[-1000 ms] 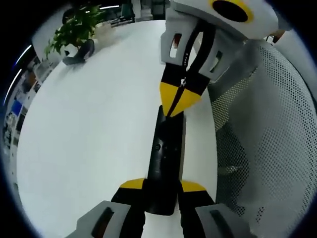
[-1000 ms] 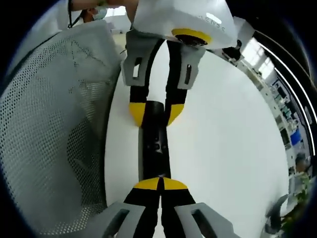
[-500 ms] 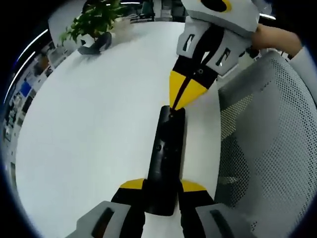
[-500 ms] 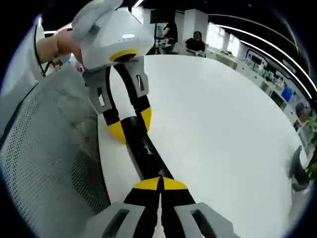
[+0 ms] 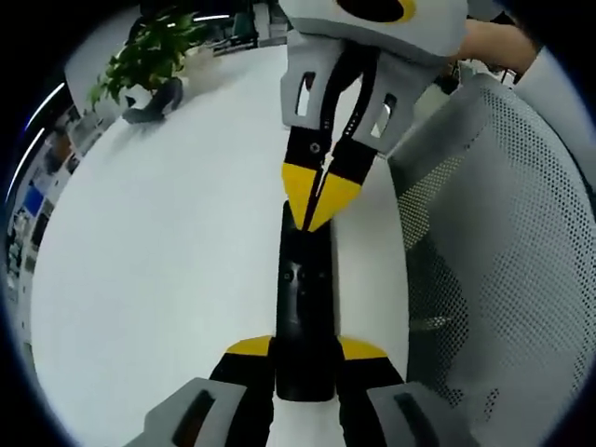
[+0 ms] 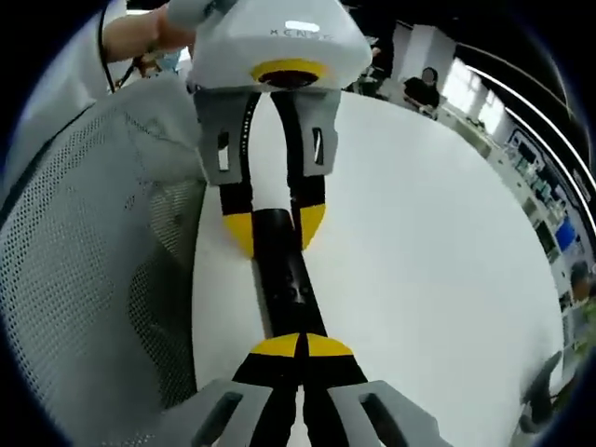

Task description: Press the specified remote control buttons in sequence, fully releasing each button before pressing the next.

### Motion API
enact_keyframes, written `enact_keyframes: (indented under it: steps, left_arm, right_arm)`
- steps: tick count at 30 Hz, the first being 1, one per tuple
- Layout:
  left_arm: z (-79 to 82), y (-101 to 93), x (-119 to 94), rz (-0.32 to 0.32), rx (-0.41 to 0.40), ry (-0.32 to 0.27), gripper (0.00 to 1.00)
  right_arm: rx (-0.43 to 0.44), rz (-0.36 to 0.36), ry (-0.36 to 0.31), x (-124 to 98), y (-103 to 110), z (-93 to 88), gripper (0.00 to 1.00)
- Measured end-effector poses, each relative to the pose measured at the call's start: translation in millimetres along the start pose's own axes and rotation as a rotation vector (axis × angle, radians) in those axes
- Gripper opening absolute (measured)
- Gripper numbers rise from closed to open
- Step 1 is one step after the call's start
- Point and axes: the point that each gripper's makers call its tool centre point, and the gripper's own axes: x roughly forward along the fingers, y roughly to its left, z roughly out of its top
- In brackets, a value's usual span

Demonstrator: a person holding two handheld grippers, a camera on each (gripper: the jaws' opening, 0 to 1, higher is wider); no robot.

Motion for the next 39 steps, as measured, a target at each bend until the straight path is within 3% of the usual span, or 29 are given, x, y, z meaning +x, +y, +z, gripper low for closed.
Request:
enact_keyframes:
  steps: [4, 7, 12, 14, 19, 22, 31, 34, 37, 39]
  left_arm:
    - [-0.2, -0.6, 0.0, -0.009, 0.031, 0.015, 0.24]
    - [-0.1, -1.0, -0.2, -0.012, 0.041, 0.016, 0.24]
    - [-0.5, -1.6, -0.2, -0.015, 0.052, 0.008, 0.24]
    - [-0.8, -2.1, -0.5, -0.022, 0.068, 0.004, 0.24]
    - [-0.9, -2.3, -0.5, -0.033, 0.083, 0.010, 0.24]
    - [-0.9, -2.4, -0.5, -0.037, 0.090, 0.013, 0.24]
    - [-1.5, -1.9, -0.8, -0.039, 0.082, -0.011, 0.24]
    - [-1.5, -2.0, -0.8, -0.038, 0.079, -0.023, 0.24]
    - [-1.4, -2.0, -0.8, -0.035, 0.077, -0.031, 0.24]
    - [-1.4, -1.9, -0.8, -0.034, 0.073, -0.037, 0.24]
  right_arm:
    - [-0.109, -0.008, 0.070, 2.0, 0.5, -0.1, 0.00]
    - [-0.070, -0.005, 0.075, 2.1, -0.3, 0.0, 0.00]
    - [0.089, 0.006, -0.073, -0.9, -0.5, 0.6, 0.00]
    - [0.170, 0.045, -0.124, -3.2, 4.0, 0.7, 0.00]
    - [0.137, 0.036, -0.125, -3.5, 5.1, 0.3, 0.00]
    - [0.121, 0.049, -0.138, -1.3, 7.1, 5.3, 0.06]
    - [-0.038, 0.084, -0.075, 3.8, 7.7, 6.7, 0.06]
    - [-0.111, 0.101, -0.012, 4.4, 9.0, 6.6, 0.06]
    - [-0.104, 0.123, 0.070, 5.6, 9.5, 6.5, 0.05]
    - [-0.132, 0.130, 0.082, 7.6, 9.2, 8.1, 0.05]
